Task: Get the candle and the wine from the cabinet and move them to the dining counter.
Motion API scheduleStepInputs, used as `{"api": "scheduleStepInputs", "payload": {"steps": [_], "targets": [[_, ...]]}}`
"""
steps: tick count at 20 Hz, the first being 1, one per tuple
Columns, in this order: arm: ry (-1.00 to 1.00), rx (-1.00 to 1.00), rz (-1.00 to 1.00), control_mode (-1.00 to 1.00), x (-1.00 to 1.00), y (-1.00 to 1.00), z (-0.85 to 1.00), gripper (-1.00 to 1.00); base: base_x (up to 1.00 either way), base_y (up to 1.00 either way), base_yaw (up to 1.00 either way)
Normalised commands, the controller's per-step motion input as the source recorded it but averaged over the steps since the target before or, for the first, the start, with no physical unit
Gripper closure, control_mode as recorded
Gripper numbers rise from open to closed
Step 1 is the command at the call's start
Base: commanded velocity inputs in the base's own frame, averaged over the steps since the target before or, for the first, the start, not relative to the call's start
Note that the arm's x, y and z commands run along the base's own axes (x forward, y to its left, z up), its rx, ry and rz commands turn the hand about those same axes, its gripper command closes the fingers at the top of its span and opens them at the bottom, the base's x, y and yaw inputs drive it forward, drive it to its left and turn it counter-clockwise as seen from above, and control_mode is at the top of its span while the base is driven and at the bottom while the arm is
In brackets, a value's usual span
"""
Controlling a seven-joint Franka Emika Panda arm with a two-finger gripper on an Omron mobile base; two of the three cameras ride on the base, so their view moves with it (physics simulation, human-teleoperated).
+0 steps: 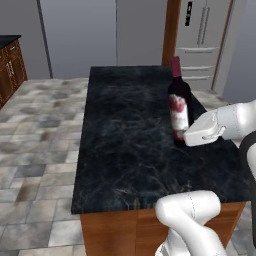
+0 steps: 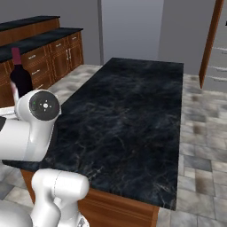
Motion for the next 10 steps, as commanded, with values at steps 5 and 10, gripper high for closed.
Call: {"api": "scheduleStepInputs", "payload": {"steps": [5,10], "targets": [[0.0,0.0,0.0,-1.0,0.0,0.0,0.0,1.0,0.0,0.0,0.0],[0.01,0.0,0.0,-1.0,-0.01,0.0,-0.01,1.0,0.0,0.0,0.0]]}}
